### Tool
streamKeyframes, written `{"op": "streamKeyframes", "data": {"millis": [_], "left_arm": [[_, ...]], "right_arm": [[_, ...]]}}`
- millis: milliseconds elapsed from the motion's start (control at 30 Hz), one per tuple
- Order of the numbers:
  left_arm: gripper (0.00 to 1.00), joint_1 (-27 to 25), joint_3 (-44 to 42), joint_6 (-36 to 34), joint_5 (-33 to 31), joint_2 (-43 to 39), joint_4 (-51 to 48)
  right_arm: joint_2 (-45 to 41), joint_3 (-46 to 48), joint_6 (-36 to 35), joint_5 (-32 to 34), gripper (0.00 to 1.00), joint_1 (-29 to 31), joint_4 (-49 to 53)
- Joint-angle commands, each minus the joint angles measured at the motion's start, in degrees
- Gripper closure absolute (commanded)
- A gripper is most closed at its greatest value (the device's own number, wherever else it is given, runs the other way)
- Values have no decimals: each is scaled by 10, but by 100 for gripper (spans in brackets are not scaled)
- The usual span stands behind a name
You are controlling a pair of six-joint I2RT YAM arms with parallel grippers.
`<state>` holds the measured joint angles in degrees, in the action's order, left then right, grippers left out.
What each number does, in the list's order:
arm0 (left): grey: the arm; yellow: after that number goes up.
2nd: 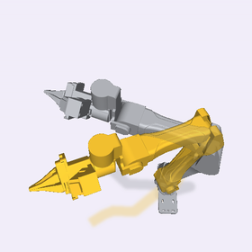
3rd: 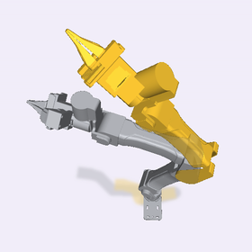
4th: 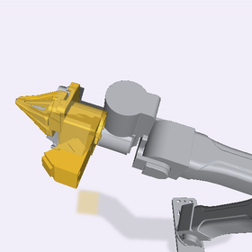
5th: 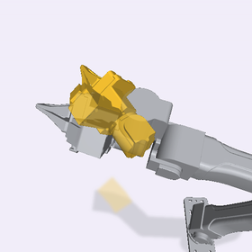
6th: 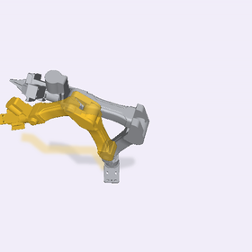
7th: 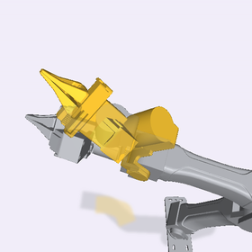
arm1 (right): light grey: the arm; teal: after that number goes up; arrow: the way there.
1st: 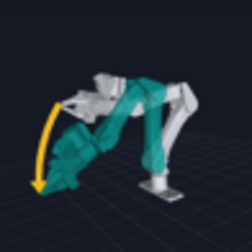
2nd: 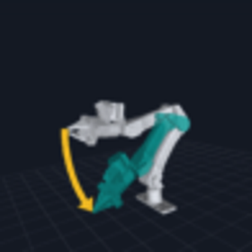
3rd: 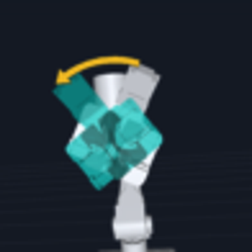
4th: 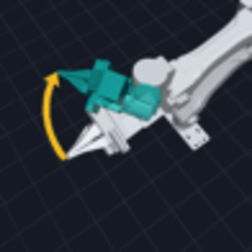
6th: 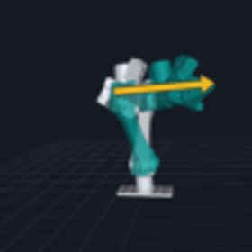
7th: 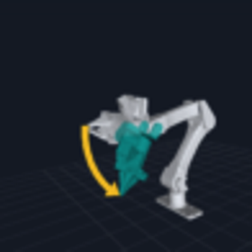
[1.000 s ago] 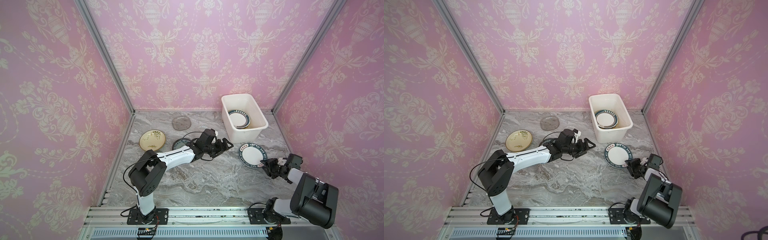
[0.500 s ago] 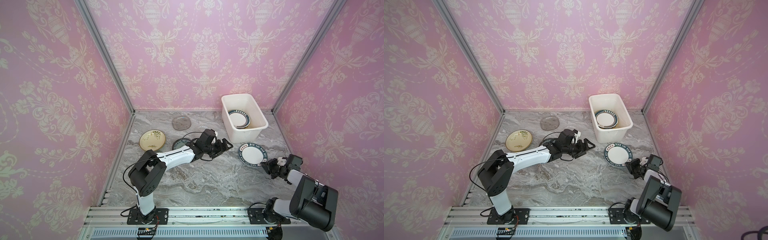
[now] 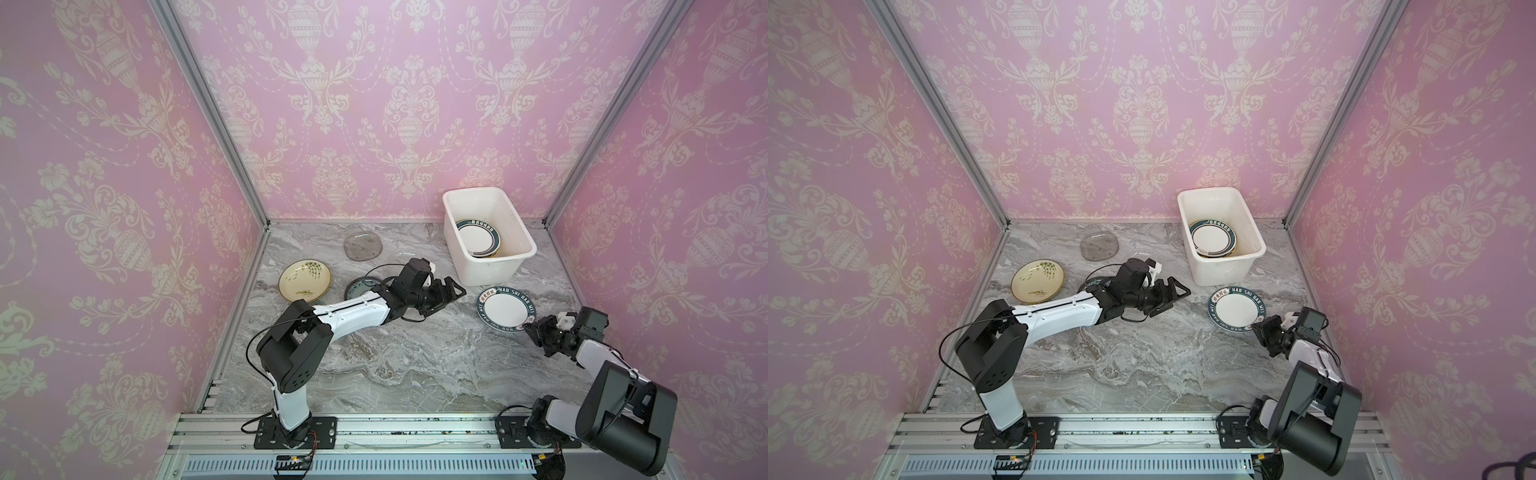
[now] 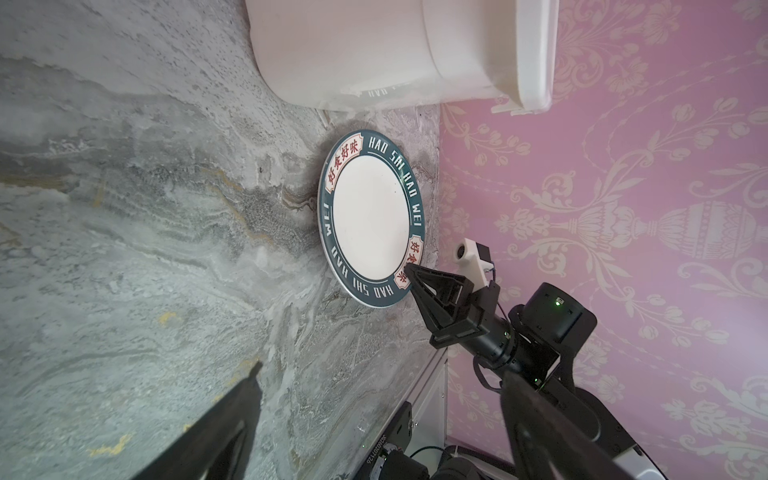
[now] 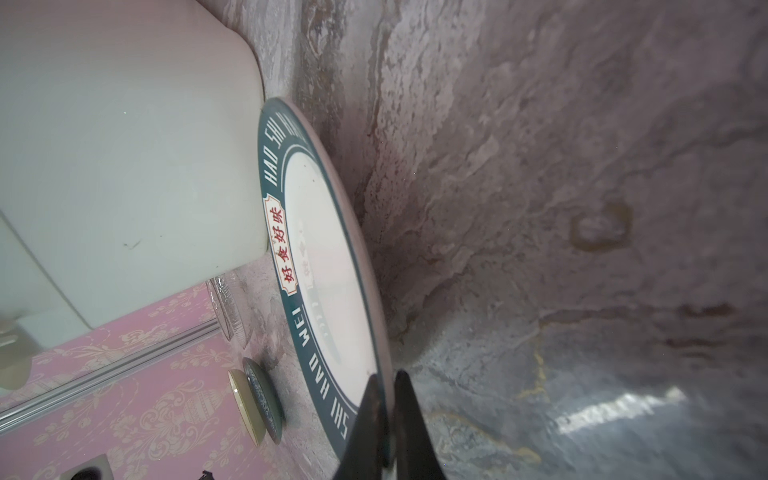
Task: Place the plates into the plastic bin on the countertop
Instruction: 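Grip the HAO SHI HAO WEI plate edge with right gripper while left approaches, then tilt the green-rimmed plate up with the right gripper while the left pushes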
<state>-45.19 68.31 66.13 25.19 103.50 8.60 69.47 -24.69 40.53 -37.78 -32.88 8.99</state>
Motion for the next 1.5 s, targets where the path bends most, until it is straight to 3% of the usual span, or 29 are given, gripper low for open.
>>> {"op": "streamKeyframes", "data": {"millis": [0,267,667,833,1100,1467], "left_arm": [[9,4,-9,-3,-1,1,35],[13,5,-23,1,3,25,49],[23,11,-27,27,-6,68,12],[34,11,-23,41,5,76,41],[71,11,-35,70,5,75,94],[96,11,-33,87,13,72,99]], "right_arm": [[-17,-8,14,-22,100,2,32],[-67,-3,48,-38,100,72,60],[-173,12,157,-37,100,191,46],[-174,9,167,-43,100,216,48],[-182,18,194,-50,100,224,29],[-183,17,198,-41,100,230,22]]}}
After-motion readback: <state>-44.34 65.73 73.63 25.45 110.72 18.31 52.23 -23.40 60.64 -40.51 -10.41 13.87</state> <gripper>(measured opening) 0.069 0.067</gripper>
